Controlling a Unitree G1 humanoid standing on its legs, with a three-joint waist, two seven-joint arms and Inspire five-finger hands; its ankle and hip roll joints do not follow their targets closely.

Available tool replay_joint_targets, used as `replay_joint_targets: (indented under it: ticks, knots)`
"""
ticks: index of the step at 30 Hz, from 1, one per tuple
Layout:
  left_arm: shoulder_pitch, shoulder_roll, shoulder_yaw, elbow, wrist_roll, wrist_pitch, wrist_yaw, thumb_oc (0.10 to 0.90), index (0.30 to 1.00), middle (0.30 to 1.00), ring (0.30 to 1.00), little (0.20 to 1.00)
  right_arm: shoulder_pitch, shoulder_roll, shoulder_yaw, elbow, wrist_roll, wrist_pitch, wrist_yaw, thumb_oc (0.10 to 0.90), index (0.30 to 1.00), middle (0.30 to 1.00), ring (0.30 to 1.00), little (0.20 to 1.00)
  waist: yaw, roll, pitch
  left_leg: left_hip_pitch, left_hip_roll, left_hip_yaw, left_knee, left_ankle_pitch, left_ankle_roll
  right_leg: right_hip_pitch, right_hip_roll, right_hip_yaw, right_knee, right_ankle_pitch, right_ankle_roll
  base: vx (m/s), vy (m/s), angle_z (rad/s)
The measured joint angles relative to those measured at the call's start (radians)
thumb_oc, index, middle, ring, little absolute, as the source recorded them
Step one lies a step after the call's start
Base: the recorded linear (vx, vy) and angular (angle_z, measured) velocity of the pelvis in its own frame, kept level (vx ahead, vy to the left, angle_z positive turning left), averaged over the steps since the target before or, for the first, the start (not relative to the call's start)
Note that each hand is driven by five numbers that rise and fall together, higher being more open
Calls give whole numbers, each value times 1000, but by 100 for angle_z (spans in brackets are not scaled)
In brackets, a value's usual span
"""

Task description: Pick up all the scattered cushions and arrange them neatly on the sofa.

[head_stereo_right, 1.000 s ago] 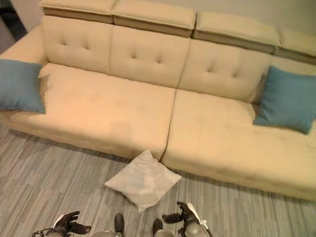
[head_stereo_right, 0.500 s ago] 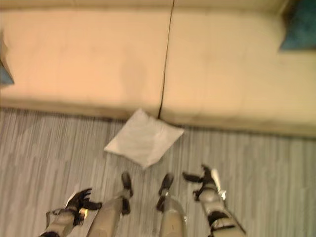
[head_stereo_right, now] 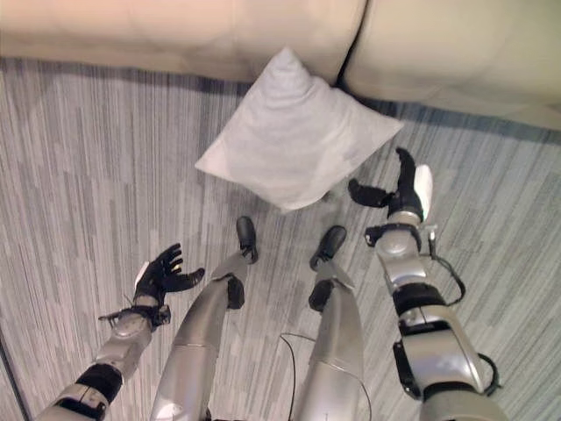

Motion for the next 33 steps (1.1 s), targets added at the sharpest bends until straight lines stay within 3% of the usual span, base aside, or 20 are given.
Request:
replay_joint_targets:
  ticks: [7, 12, 16, 17, 18, 28, 31, 32, 33]
  knots:
    - [-3, 62, -9, -129, -1, -24, 28, 800, 900, 900, 900, 900, -127, -121, 150, 9, -128, 12, -11, 800, 900, 900, 900, 900, 3, -4, 2, -199, 1, -13, 98, -9, 11, -184, -21, 9, 78, -10, -12, -7, -52, 5]
    - [-1, 100, -72, -201, -28, -44, 65, 800, 900, 900, 900, 900, -342, -131, 317, 158, -151, 43, -44, 800, 900, 900, 900, 900, 34, -5, 1, -327, -7, -29, 150, -10, 8, -305, -37, 10, 141, -22, -11, 61, -55, 6]
    - [-18, 127, -72, -271, -44, -59, 66, 800, 900, 900, 900, 900, -424, -125, 282, 182, -152, 71, -73, 800, 900, 900, 900, 900, 64, -6, 3, -428, -3, -50, 235, -23, -3, -400, -65, 9, 232, -59, -35, 53, -31, 14]
    - [-16, 127, -73, -267, -51, -56, 66, 800, 900, 900, 900, 900, -421, -112, 275, 184, -150, 79, -86, 643, 665, 665, 665, 665, 64, -6, 3, -428, -4, -50, 243, -25, -5, -401, -68, 11, 243, -65, -35, 66, -38, 6]
    - [-15, 128, -72, -273, -60, -57, 69, 800, 900, 900, 900, 900, -417, -100, 272, 184, -147, 81, -96, 400, 300, 300, 300, 300, 65, -6, 3, -430, -5, -52, 247, -27, -6, -403, -70, 13, 254, -77, -44, 53, -30, 5]
    - [-16, 109, -63, -292, -67, -57, 88, 800, 900, 900, 900, 900, -301, -63, 108, -27, -63, 79, -173, 400, 300, 300, 300, 300, 80, -1, -1, -458, -8, -73, 263, -28, -26, -432, -66, 6, 281, -91, -58, 13, -13, 1]
    - [-18, 81, -48, -288, -64, -53, 89, 800, 900, 900, 900, 900, -141, 6, 84, -161, -68, 71, -161, 400, 300, 300, 300, 300, 75, 0, -5, -351, 0, -86, 254, -32, -26, -313, -59, -6, 263, -94, -58, -34, 5, -3]
    - [2, 71, -52, -286, -58, -54, 88, 800, 900, 900, 900, 900, -91, 44, 102, -163, -72, 63, -160, 400, 300, 300, 300, 300, 75, 0, -76, -360, -2, -92, 233, -41, -26, -317, -52, -8, 243, -102, -48, -76, -34, -6]
    - [6, 70, -53, -284, -58, -54, 88, 800, 900, 900, 900, 900, -74, 70, 106, -159, -72, 63, -162, 400, 300, 300, 300, 300, 74, -2, -99, -360, -7, -102, 222, -38, -30, -315, -42, -4, 229, -97, -40, -123, -37, -5]
